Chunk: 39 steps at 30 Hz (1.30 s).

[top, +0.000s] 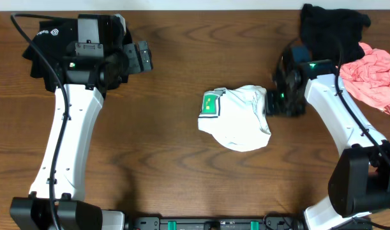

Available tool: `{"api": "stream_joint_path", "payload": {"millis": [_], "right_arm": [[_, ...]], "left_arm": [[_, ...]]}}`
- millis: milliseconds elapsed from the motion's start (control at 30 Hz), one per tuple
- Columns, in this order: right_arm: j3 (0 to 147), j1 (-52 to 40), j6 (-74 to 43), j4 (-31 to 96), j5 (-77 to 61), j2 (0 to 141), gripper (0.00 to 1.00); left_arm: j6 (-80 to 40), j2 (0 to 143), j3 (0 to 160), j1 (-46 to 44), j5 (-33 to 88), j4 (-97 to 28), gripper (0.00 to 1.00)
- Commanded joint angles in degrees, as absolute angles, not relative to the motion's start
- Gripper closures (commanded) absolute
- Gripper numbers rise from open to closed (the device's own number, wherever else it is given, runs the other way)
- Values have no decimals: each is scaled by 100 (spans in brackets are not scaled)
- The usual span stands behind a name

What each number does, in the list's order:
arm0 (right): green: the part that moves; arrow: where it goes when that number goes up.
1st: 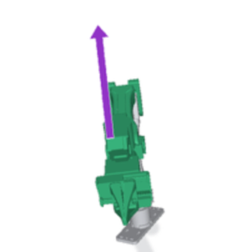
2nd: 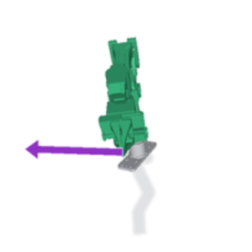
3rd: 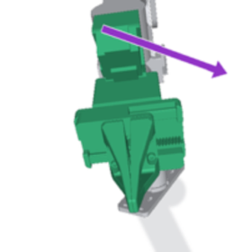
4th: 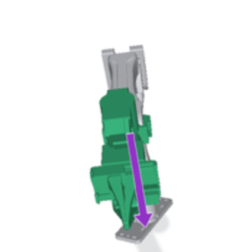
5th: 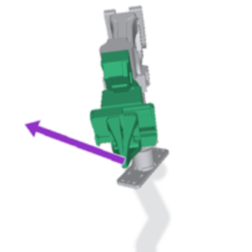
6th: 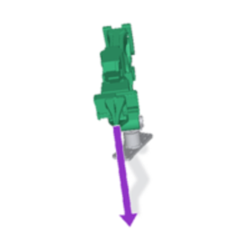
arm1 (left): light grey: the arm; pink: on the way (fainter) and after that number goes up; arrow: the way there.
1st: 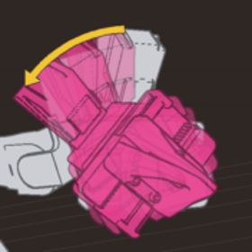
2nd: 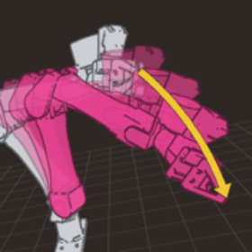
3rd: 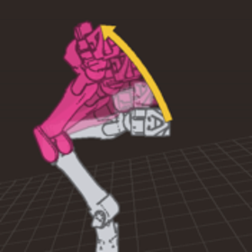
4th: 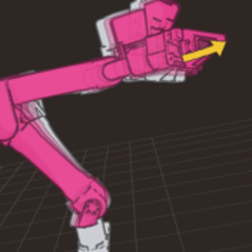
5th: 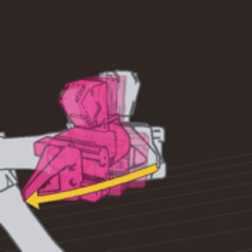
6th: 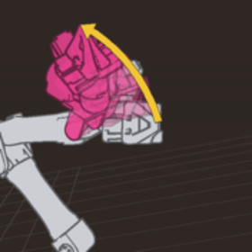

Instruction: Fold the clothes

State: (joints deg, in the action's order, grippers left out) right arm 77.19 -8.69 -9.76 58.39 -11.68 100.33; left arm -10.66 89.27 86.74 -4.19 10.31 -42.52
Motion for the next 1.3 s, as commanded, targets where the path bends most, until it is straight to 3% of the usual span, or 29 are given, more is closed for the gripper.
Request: {"api": "stream_joint_path", "payload": {"millis": [0, 300, 567, 933, 1133, 1267], "right_arm": [[7953, -1011, -628, 5212, -2067, 9926, 58], [7950, -1538, -270, 4600, -2191, 10510, 51], [7950, -1479, -204, 4499, -2117, 11271, 53], [7953, -1356, 351, 2987, -2139, 11671, 42], [8482, -1280, 344, 3306, -2757, 11537, 23], [9135, -1166, 307, 4259, -2895, 11292, 14]], "left_arm": [[-1013, 8995, 8646, -456, 987, -4292, 2], [-1013, 9166, 8646, -569, 989, -4412, 2], [-701, 9524, 8643, -840, 1007, -4604, 2], [-556, 9699, 8643, -1050, 1009, -4595, 2], [-484, 9699, 8641, -1048, 1190, -5050, 2], [-156, 9701, 8635, -1050, 2272, -5352, 2]]}}
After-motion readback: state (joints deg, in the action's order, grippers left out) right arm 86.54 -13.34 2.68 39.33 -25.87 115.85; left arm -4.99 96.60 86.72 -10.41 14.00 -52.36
